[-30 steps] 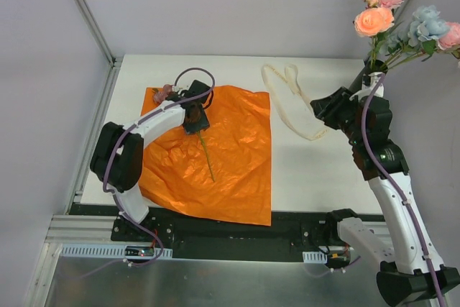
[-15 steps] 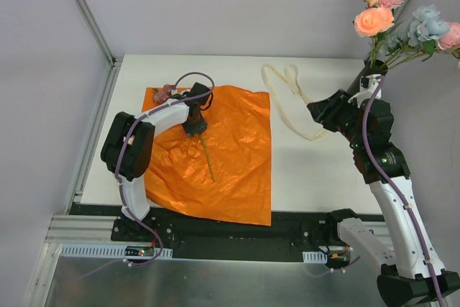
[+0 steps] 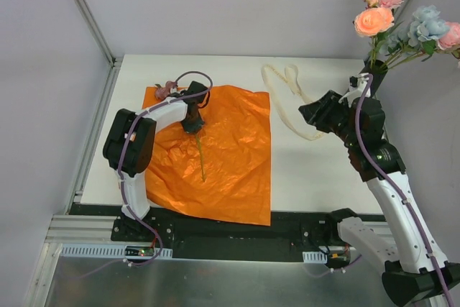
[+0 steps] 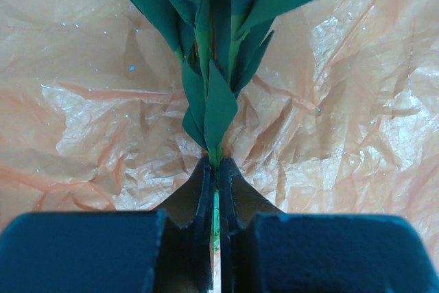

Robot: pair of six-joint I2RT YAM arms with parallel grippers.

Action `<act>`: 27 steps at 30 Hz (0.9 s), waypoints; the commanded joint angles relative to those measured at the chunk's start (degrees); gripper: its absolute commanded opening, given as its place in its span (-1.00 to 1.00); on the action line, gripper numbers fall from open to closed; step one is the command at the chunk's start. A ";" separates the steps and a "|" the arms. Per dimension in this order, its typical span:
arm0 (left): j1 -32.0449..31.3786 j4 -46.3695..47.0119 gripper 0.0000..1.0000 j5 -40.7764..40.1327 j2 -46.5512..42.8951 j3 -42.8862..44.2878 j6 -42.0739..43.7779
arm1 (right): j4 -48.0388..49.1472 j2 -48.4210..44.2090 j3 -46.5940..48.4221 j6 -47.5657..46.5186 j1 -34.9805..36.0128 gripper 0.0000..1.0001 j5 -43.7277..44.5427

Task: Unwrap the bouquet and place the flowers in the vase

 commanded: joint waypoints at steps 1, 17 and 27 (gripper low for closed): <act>1.01 -0.09 -1.00 -0.43 -0.61 1.48 3.38 | 0.21 0.03 2.76 -0.55 1.09 -0.10 0.75; 0.13 0.61 -1.00 9.04 -19.06 1.13 11.99 | 6.26 3.45 0.30 10.34 3.11 -0.09 -5.22; -1.71 6.85 -1.00 31.36 -32.86 -7.13 17.00 | 19.27 8.37 -2.96 17.29 10.48 -0.01 -7.77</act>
